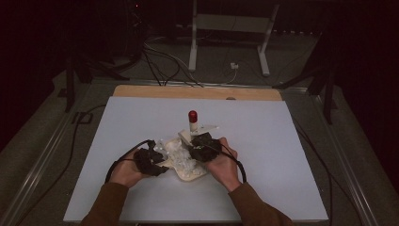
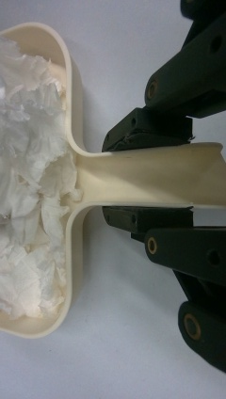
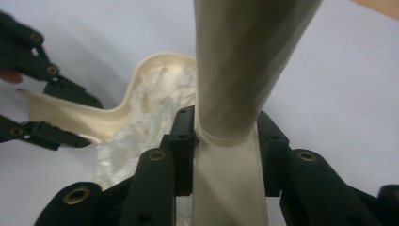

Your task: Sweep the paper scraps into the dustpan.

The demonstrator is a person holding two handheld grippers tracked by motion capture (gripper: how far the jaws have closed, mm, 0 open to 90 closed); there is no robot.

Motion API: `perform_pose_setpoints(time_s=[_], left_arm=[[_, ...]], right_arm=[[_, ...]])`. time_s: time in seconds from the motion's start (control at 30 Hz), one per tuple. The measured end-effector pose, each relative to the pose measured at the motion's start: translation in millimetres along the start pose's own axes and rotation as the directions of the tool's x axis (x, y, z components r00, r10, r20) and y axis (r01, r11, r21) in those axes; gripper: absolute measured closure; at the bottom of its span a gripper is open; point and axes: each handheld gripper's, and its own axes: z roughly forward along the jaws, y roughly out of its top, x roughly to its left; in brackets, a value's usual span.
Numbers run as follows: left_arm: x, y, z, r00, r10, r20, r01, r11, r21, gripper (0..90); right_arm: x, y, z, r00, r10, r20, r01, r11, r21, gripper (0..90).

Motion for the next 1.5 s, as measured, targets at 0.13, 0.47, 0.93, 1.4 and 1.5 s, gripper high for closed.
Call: perform_pose_setpoints(time_s=[0.13,0.47,0.93,1.4,1.5], left_arm=[[-0.1,-2.1,1.6,1.0000,-0.005,0.004,0.005,1.0000,-0.004,66.4],[-1.4,-6.7,2.0,1.0000,-0.001,0.001,0.001,1.0000,-0.008,66.4],[-3.5,-8.3,4.6,1.0000,-0.005,0.001,0.005,1.0000,-0.008,66.5],[-6.4,-13.9,8.0,0.9999,-0.013,-0.005,0.013,0.9992,-0.039,66.5],[-7.2,-17.0,9.6,0.9999,-0.012,-0.010,0.012,0.9985,-0.054,66.5]], right_arm=[[-8.6,2.5,-6.9,0.9997,0.021,0.007,-0.021,0.999,-0.032,66.7],[-26.1,4.7,-14.6,0.9973,0.053,0.051,-0.049,0.997,-0.067,66.7],[-11.0,-20.5,8.3,0.9955,0.056,0.077,-0.054,0.998,-0.021,66.8],[9.2,-7.5,9.0,0.9991,0.039,0.019,-0.038,0.998,-0.048,66.8],[2.1,-6.6,4.0,0.9982,0.052,0.029,-0.050,0.997,-0.060,66.8]])
